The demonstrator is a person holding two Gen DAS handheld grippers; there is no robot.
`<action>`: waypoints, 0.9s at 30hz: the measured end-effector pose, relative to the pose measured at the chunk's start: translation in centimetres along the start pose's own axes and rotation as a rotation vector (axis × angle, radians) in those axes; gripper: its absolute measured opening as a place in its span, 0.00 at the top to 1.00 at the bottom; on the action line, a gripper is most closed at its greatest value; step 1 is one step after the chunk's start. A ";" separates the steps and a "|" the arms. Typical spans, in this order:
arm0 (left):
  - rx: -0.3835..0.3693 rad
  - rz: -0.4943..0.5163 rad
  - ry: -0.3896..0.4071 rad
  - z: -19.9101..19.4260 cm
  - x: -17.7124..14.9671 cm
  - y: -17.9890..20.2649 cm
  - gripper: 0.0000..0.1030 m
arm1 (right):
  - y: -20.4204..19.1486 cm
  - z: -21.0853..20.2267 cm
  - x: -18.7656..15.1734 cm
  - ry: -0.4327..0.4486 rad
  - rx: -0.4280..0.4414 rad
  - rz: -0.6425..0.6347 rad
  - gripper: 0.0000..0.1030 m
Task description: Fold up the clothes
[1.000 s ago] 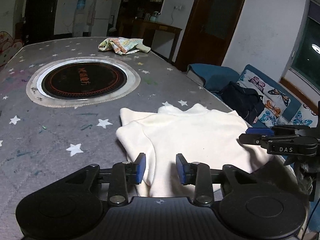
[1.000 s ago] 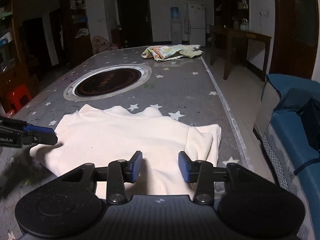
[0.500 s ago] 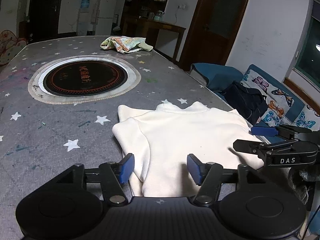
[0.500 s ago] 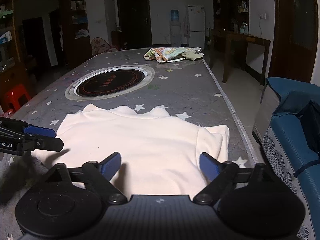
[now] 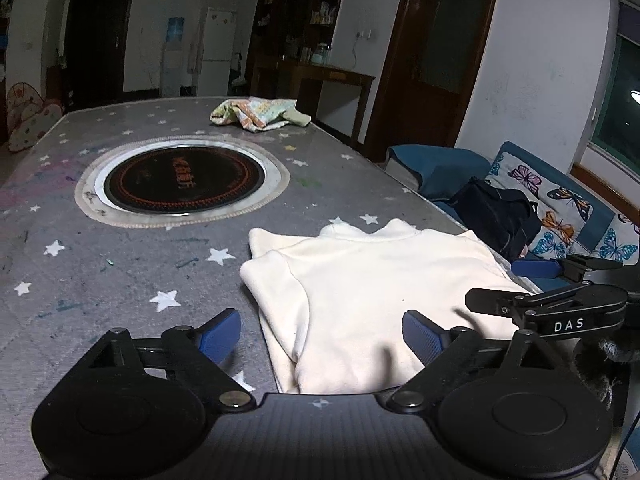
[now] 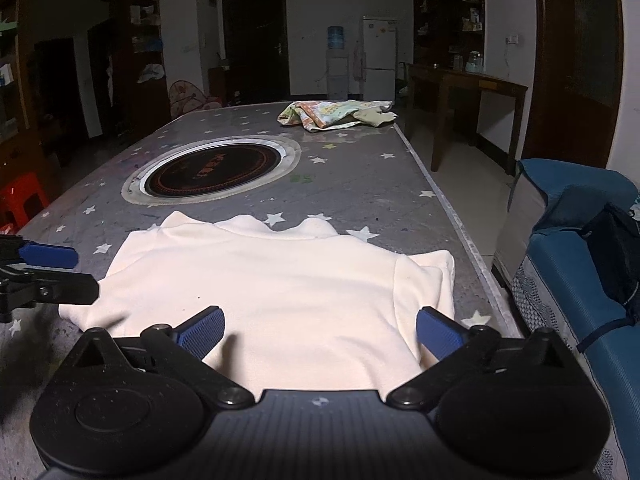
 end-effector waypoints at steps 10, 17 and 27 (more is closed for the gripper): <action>0.026 0.024 0.046 -1.9 -0.2 0.7 0.00 | -0.5 -1.1 -0.3 0.010 -0.011 -0.007 0.00; 0.034 0.038 0.069 -3.5 -0.6 1.3 0.00 | -1.3 -2.4 -0.4 0.027 -0.008 -0.020 0.00; 0.036 0.043 0.092 -5.5 -1.6 2.1 0.00 | -2.3 -4.7 -0.5 0.070 -0.002 -0.015 0.00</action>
Point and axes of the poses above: each gripper's, at about its wrist camera, not at the fingertips, and z roughly the way its jaws point, y to its right, x to its top, the point moved 10 cm from there along z, roughly the way its jaws point, and after that the axes turned 12 degrees about -x, right-handed, at the moved point
